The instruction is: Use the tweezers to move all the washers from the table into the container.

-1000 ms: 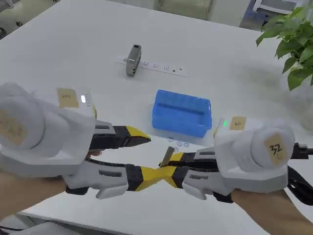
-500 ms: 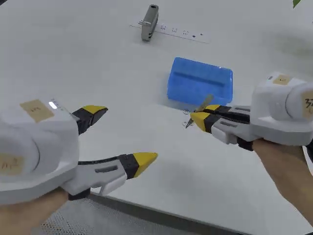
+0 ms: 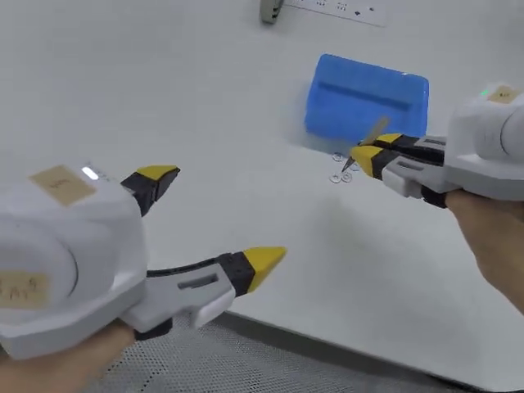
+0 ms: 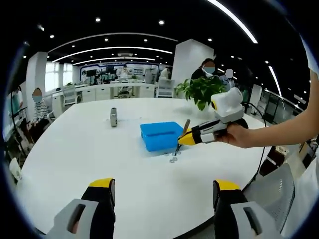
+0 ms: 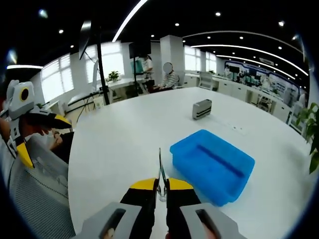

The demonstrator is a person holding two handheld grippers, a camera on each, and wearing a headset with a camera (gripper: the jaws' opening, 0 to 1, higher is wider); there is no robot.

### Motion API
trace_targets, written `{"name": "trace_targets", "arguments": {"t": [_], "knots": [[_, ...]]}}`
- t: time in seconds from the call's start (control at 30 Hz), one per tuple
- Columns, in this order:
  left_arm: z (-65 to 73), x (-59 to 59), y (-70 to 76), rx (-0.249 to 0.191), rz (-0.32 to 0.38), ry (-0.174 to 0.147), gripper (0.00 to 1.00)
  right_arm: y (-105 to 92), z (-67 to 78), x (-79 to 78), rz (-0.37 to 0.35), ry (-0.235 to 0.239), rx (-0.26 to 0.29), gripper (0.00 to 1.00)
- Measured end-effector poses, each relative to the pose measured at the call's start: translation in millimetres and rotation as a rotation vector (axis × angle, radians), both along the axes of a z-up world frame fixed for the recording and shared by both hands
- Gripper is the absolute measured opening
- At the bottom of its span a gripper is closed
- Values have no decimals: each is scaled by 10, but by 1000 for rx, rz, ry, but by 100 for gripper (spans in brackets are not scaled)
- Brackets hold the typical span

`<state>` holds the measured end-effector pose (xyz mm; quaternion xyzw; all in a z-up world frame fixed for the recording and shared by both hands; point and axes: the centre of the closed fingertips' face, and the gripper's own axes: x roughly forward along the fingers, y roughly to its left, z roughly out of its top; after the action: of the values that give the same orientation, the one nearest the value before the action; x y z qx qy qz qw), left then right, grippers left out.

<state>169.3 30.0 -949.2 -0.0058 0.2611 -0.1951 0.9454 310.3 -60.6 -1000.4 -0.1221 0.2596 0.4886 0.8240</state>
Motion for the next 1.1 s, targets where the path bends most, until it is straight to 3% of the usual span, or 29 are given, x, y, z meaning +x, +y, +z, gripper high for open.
{"name": "trace_targets", "arguments": {"t": [0.27, 0.47, 0.63, 1.1], "knots": [[-112, -16, -1, 19, -17, 40, 83, 2, -186, 35, 4, 19, -26, 3], [-164, -26, 11, 16, -10, 62, 83, 5, -226, 47, -6, 45, -14, 4], [-198, -34, 33, 20, -10, 75, 83, 2, -274, 45, 6, 40, -38, 4], [-196, 16, 15, 45, -36, 65, 78, -69, -234, -23, 10, 69, -63, 0]]}}
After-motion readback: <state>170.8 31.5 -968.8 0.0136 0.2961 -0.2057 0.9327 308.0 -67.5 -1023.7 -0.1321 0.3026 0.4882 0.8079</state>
